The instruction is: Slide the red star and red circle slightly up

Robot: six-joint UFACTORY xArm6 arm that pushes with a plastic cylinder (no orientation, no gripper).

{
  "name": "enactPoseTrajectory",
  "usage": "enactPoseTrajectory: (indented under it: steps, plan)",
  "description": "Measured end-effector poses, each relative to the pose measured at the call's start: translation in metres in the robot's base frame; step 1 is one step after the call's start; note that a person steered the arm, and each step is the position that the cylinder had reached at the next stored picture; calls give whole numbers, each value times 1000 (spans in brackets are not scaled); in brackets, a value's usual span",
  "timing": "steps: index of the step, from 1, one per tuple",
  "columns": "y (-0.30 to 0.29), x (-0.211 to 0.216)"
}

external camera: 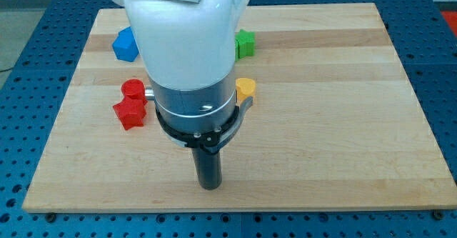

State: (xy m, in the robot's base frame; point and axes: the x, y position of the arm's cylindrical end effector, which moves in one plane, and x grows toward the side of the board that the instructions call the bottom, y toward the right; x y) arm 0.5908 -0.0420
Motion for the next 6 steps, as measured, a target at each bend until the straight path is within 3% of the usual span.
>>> enactPoseTrajectory:
  steps: [2, 3, 4, 6]
  plan:
    - [-8, 1]
    - [-68, 1]
    - [-125, -28]
    - [-142, -94]
